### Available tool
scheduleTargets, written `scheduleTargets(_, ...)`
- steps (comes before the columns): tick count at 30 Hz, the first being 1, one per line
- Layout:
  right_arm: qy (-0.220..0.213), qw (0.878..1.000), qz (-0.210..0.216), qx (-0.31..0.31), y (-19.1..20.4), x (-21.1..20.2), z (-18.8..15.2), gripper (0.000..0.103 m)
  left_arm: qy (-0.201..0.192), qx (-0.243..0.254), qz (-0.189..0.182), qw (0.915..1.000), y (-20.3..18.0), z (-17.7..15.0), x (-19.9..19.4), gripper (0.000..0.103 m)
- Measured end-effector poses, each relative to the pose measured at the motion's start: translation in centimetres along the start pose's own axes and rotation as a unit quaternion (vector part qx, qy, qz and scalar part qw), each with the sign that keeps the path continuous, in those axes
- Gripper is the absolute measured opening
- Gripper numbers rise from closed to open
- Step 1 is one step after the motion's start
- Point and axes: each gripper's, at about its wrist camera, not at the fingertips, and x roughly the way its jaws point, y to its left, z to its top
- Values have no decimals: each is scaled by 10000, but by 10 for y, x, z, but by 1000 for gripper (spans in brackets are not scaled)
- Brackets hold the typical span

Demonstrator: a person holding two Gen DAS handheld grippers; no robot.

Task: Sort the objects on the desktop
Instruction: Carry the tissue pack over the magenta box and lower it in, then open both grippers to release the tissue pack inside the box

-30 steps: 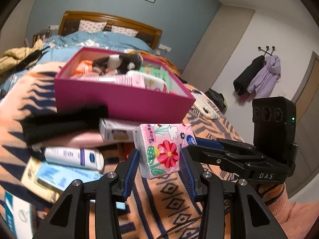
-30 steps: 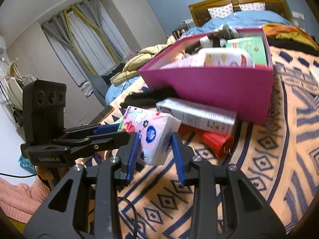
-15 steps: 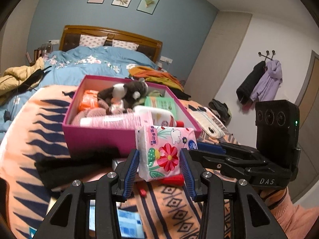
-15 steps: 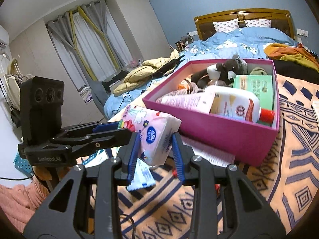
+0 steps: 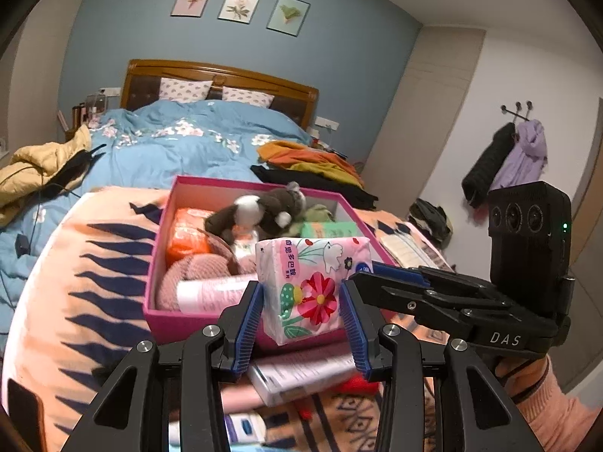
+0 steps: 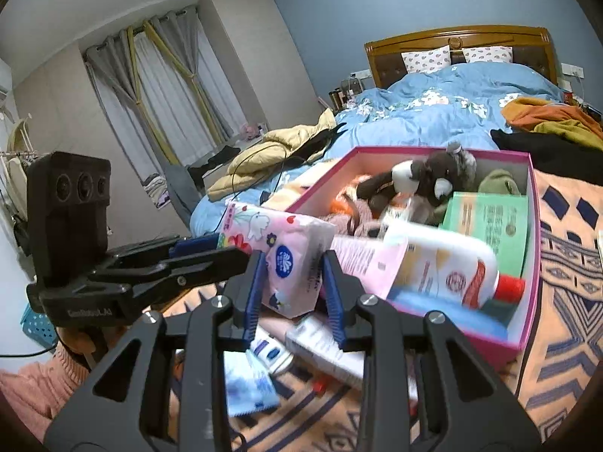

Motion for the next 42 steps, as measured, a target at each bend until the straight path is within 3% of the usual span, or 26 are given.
scheduleTargets(21, 171, 9987, -69, 470, -26, 64, 42, 32, 153, -321, 353, 9987, 50, 34, 45, 42)
scheduleTargets(34, 492, 9972, -415, 392, -34, 98, 47, 32, 354, -551, 554, 9963, 75, 38, 72, 42)
scheduleTargets(42, 680, 9949, -691, 260, -38, 114, 43, 31, 305, -583, 897, 9938, 82, 36, 79, 42)
